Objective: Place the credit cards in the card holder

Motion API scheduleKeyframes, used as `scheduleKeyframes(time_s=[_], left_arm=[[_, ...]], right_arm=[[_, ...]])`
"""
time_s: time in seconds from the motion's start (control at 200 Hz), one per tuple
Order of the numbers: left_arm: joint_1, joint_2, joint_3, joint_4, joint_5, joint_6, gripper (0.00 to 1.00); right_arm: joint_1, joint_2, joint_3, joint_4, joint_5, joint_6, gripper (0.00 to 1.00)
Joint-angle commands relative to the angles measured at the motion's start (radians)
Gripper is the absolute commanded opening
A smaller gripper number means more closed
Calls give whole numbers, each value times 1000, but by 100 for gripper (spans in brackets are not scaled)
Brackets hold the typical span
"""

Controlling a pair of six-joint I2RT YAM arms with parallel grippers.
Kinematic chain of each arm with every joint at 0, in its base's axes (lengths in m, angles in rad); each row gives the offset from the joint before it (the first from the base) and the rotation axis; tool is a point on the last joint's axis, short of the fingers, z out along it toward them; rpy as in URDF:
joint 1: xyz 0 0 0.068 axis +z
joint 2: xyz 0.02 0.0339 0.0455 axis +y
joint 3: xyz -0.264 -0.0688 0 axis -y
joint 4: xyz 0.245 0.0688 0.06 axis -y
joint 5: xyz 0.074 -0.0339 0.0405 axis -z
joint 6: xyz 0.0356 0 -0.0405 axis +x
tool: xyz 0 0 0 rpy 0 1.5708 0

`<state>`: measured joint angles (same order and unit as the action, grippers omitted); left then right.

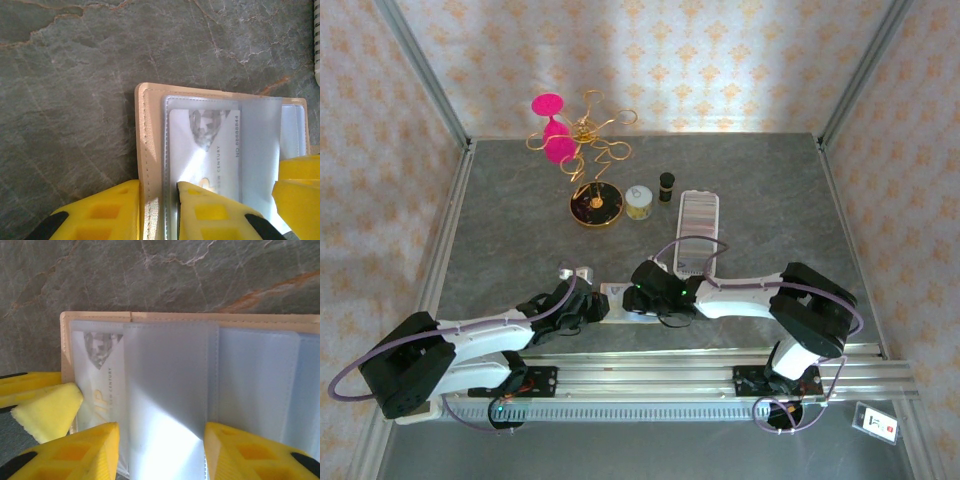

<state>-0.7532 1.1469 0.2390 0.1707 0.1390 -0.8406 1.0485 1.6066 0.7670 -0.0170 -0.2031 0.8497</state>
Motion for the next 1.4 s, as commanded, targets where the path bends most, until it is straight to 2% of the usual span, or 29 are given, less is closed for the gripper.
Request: scheduleKeyframes(time_s=[0.0,0.811,1.397], left_arm=[[-19,11,-35,-57,14,-14,22],[-24,13,-35,-54,10,-23,20],[-25,-2,-55,-11,27,-50,18]], right_arm=[[5,-2,-7,26,-16,29,48],[5,-51,-24,102,-31,63,47],[7,-4,-24,215,-86,90,47]])
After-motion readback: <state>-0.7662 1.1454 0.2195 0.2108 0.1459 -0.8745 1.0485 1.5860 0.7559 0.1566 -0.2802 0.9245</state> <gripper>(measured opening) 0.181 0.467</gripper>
